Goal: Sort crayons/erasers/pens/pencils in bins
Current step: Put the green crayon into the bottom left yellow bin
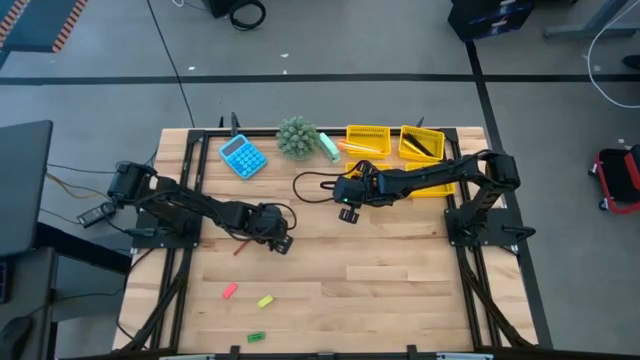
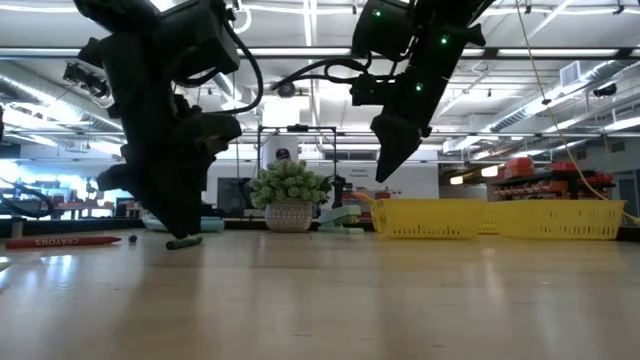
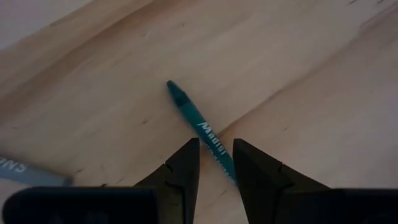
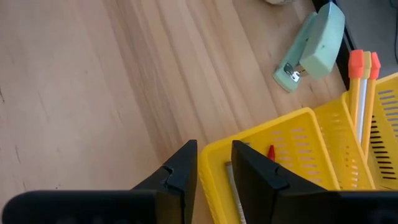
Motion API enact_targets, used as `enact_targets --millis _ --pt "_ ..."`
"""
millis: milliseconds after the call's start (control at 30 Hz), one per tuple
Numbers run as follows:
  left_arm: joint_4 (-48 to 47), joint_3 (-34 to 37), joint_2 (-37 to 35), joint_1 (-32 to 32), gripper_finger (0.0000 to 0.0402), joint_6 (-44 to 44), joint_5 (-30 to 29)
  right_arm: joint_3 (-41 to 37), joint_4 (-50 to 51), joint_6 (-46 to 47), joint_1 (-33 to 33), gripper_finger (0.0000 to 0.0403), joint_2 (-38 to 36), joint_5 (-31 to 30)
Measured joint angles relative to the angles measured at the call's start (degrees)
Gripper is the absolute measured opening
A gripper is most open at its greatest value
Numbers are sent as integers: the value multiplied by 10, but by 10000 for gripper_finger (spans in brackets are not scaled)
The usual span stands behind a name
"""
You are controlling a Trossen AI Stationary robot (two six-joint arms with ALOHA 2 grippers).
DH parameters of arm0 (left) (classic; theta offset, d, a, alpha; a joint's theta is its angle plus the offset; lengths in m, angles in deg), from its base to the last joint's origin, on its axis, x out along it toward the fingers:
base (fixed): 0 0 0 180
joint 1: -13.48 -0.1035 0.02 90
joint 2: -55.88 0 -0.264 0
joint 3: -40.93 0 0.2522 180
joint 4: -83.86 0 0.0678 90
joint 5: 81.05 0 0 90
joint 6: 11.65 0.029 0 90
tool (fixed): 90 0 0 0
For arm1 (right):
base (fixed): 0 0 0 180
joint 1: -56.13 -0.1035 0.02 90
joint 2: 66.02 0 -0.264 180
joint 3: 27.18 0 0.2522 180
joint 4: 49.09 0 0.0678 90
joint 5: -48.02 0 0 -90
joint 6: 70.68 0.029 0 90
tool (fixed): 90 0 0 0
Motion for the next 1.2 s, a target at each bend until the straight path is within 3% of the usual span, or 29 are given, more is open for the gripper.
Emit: enact_targets --millis 667,933,1200 --pt "4 0 1 0 105 2 5 0 -3 -1 0 106 0 0" --pt "2 -3 34 0 105 0 6 0 -3 -1 0 106 0 0" --pt "-9 -14 36 0 100 54 3 0 4 -1 0 106 0 0"
